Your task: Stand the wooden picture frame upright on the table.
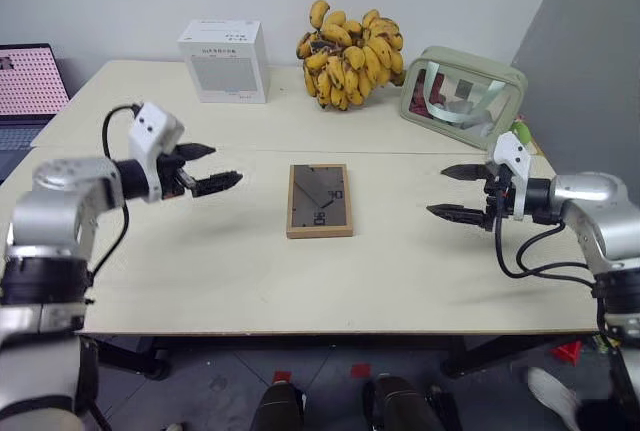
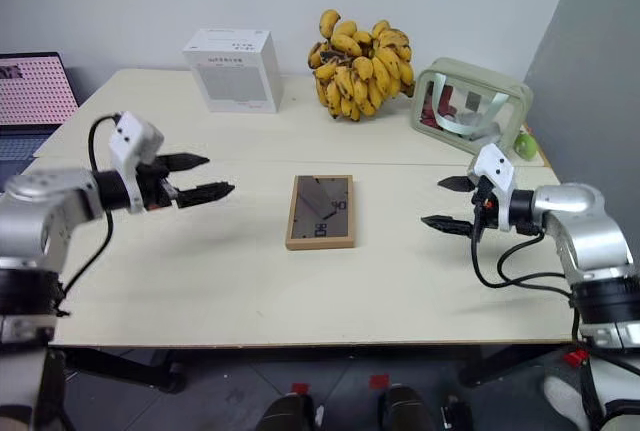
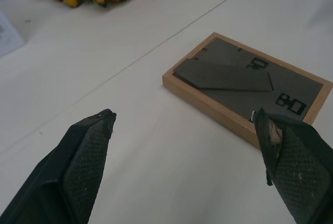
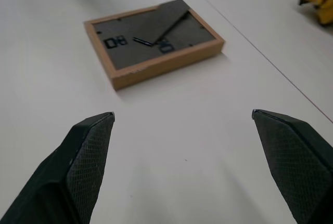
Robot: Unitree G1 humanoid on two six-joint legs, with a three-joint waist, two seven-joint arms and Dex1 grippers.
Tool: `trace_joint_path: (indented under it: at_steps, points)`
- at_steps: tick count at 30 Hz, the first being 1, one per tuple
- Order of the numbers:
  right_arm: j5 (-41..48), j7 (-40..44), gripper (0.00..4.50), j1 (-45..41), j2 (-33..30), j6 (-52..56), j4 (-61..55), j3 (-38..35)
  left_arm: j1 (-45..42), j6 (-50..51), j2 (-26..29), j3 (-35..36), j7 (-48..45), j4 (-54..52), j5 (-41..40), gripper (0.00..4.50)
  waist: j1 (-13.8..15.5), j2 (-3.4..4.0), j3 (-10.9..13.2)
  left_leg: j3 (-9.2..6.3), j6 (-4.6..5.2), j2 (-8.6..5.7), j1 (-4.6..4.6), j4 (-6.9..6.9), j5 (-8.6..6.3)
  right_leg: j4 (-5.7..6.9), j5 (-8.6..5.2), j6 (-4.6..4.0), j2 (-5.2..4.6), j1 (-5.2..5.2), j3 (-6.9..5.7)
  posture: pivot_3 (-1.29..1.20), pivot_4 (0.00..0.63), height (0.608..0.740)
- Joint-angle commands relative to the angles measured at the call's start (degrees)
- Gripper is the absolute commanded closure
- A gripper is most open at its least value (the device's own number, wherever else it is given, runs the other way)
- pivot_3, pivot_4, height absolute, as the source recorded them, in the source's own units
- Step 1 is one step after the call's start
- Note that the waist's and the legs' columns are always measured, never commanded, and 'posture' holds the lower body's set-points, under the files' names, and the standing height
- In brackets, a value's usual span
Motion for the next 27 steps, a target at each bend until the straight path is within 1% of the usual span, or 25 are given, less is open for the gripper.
trace_joint_path:
  at_steps: [1, 4, 6, 9, 10, 12, 13, 15, 17, 18, 19, 23, 27]
  points:
    - [-0.49, 2.02, 0.02, -3.03, 0.43, -1.08, 2.49, 0.25, -1.97, -3.76, 0.82, -2.18, -3.97, 3.4, 2.71, 0.0, 0.02, 0.0, 0.0, 0.0, 0.0, 0.0, -0.02, 0.0, 0.0, 0.0, 0.01, 0.01, 0.0, -0.02, 0.0, 0.0, 0.15, 0.74]
    - [-1.28, 2.0, 0.02, -3.65, 1.03, -2.39, 4.08, 0.39, -3.53, -3.69, -0.31, -2.07, -4.41, 4.73, 2.75, 0.0, 0.06, 0.0, 0.0, -0.03, 0.01, 0.02, -0.26, 0.03, 0.0, 0.01, 0.05, 0.09, 0.01, -0.21, -0.03, 0.0, 0.15, 0.74]
    - [-1.87, 0.29, 0.02, -3.54, 2.04, -3.46, 5.2, -0.21, -3.78, -4.05, -1.62, -1.45, -3.04, 5.71, 2.92, 0.0, 0.16, 0.0, 0.0, -0.06, 0.01, 0.02, -0.48, 0.1, 0.0, 0.12, 0.17, 0.3, 0.01, -0.44, -0.06, 0.0, 0.15, 0.74]
    - [-3.33, -2.57, 0.02, -4.11, 4.14, -5.15, 7.13, -0.46, -3.31, -3.83, -2.82, -0.7, -2.33, 6.58, 2.56, 0.0, 0.36, 0.0, 0.0, -0.04, 0.01, 0.0, -0.69, 0.21, 0.0, 0.31, 0.19, 0.32, 0.01, -0.75, -0.03, 0.0, 0.15, 0.74]
    - [-3.75, -3.64, 0.19, -4.62, 5.25, -5.54, 8.11, -0.34, -2.86, -3.85, -3.13, -0.44, -2.32, 6.59, 2.28, 0.0, 0.37, 0.0, 0.0, -0.03, 0.01, 0.0, -0.74, 0.24, 0.0, 0.4, 0.19, 0.33, 0.01, -0.84, -0.01, 0.0, 0.15, 0.74]
    - [-5.2, -6.76, 0.52, -6.09, 8.34, -7.51, 12.17, 0.02, -2.89, -3.21, -4.75, 0.54, 0.29, 7.77, 2.06, 0.35, 0.24, -0.01, 0.0, -0.01, 0.01, 0.0, -0.75, 0.3, 0.01, 0.51, 0.19, 0.33, 0.02, -0.9, 0.01, 0.0, 0.15, 0.74]
    - [-5.65, -7.6, 0.82, -6.58, 9.49, -8.31, 13.53, 0.11, -2.98, -3.34, -5.43, 0.83, 1.1, 8.28, 2.06, 0.44, 0.13, -0.01, 0.0, -0.01, 0.01, 0.0, -0.74, 0.32, 0.01, 0.54, 0.19, 0.33, 0.03, -0.9, 0.01, 0.0, 0.15, 0.74]
    - [-6.55, -10.08, 1.26, -8.12, 11.92, -8.99, 16.57, 0.01, -3.53, -4.02, -6.82, 0.95, 3.39, 10.58, 3.17, 0.92, 0.04, -0.01, 0.0, -0.04, 0.02, 0.01, -0.73, 0.34, 0.02, 0.61, 0.2, 0.33, 0.05, -0.9, 0.0, 0.0, 0.15, 0.74]
    - [-8.01, -11.62, 1.79, -9.9, 13.95, -10.56, 19.75, 0.5, -4.09, -6.3, -7.9, 0.19, 6.33, 13.32, 5.54, 1.38, 0.01, 0.0, 0.0, -0.06, 0.03, 0.01, -0.72, 0.34, 0.03, 0.63, 0.21, 0.34, 0.06, -0.9, 0.0, 0.0, 0.15, 0.74]
    - [-8.74, -12.15, 1.97, -10.61, 14.67, -11.29, 21.01, 0.76, -4.41, -7.53, -8.27, -0.08, 7.72, 14.57, 6.63, 1.54, 0.02, 0.0, 0.0, -0.06, 0.03, 0.01, -0.73, 0.34, 0.04, 0.64, 0.21, 0.34, 0.06, -0.9, 0.01, 0.0, 0.15, 0.74]
    - [-10.17, -14.18, 2.28, -11.89, 15.85, -11.94, 23.77, 1.28, -4.87, -7.81, -9.25, -0.24, 9.23, 15.92, 7.3, 1.8, 0.0, 0.0, 0.0, -0.04, 0.03, 0.01, -0.74, 0.34, 0.03, 0.63, 0.21, 0.34, 0.06, -0.91, 0.02, 0.0, 0.15, 0.74]
    - [-16.31, -21.61, 3.29, -15.56, 21.48, -18.01, 34.79, 4.07, -7.28, -9.4, -15.15, -1.2, 18.47, 21.98, 11.09, 2.69, 0.11, -0.01, -0.01, -0.04, 0.03, 0.0, -0.75, 0.34, 0.03, 0.62, 0.22, 0.35, 0.05, -0.91, 0.02, 0.0, 0.15, 0.74]
    - [-20.47, -28.08, 4.31, -18.29, 27.27, -22.79, 44.0, 5.73, -8.3, -11.37, -20.37, -3.36, 20.95, 25.43, 14.06, 3.59, 0.32, -0.02, -0.01, -0.05, 0.03, -0.01, -0.77, 0.34, 0.04, 0.61, 0.24, 0.36, 0.04, -0.89, 0.02, 0.0, 0.15, 0.74]
